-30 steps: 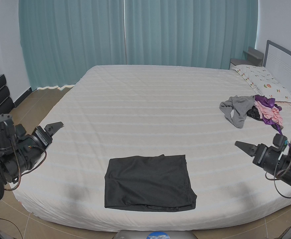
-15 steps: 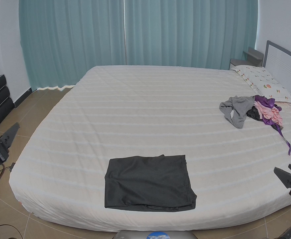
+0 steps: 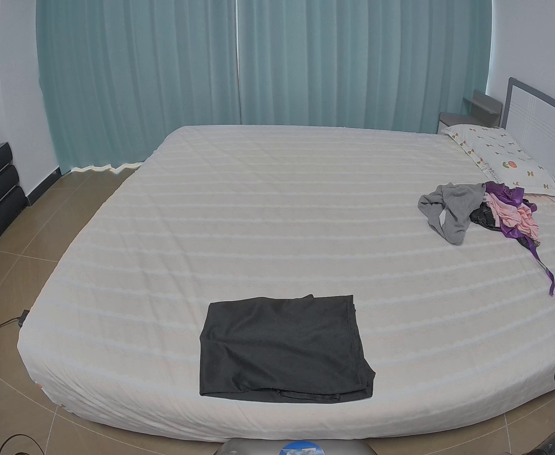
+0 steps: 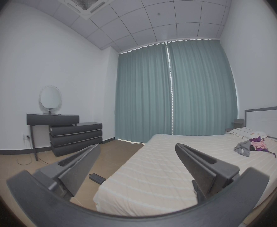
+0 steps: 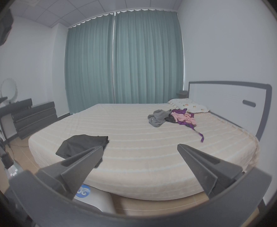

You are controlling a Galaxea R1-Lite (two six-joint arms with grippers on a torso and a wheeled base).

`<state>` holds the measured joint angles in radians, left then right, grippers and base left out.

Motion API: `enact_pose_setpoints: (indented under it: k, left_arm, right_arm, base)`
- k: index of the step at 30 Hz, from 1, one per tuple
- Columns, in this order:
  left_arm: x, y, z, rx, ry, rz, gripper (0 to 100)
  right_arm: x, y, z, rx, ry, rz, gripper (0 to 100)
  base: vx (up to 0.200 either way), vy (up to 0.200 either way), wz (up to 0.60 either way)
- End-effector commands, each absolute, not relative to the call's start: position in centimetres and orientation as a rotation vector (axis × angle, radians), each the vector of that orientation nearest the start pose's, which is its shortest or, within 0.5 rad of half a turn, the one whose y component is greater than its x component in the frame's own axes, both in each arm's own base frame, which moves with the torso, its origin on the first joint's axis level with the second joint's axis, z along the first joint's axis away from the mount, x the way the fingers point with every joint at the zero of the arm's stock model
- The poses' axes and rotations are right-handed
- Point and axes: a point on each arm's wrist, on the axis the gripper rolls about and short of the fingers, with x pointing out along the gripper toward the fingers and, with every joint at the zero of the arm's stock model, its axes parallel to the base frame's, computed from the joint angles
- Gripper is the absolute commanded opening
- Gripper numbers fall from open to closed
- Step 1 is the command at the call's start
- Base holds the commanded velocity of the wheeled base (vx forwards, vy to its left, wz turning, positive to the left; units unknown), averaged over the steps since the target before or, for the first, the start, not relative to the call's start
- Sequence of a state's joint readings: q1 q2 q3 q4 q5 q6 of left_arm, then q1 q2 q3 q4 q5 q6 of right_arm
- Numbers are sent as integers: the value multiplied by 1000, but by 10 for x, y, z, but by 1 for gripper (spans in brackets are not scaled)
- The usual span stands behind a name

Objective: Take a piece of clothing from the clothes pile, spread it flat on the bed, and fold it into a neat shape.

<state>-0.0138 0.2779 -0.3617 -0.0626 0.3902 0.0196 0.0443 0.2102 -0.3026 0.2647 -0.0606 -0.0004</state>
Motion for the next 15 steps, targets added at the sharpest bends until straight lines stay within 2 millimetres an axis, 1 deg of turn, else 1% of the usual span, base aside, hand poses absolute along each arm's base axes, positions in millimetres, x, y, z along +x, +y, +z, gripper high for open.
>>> enact_pose_setpoints:
  k: [1, 3, 5, 6, 9, 10, 13, 15]
  left_arm:
    - [-44, 8, 177, -5, -217, 409, 100]
    - [-46, 7, 172, -2, -227, 357, 100]
    - [-47, 6, 168, 4, -231, 322, 100]
    - [-50, 5, 161, 18, -252, 270, 100]
    - [-53, 5, 154, 47, -261, 256, 100]
    - [-53, 5, 149, 68, -258, 250, 100]
    - [-50, 5, 143, 68, -255, 248, 100]
    - [-47, 5, 139, 69, -248, 248, 100]
  right_arm:
    - [-51, -3, 126, -46, 58, -75, 100]
    - [-57, -2, 125, -48, 43, -88, 100]
    - [-57, -2, 123, -50, 53, -85, 100]
    - [-57, -2, 121, -41, 63, -83, 100]
    - [-54, -2, 117, -40, 78, -83, 100]
    - [-53, -2, 119, -44, 51, -94, 100]
    - [-50, -2, 124, -48, -30, -102, 100]
    - [-44, -2, 117, -49, -49, -126, 100]
  base:
    - [0, 0, 0]
    - [0, 0, 0]
    - [0, 0, 0]
    - [0, 0, 0]
    - [0, 0, 0]
    - [0, 0, 0]
    - [0, 0, 0]
    - [0, 0, 0]
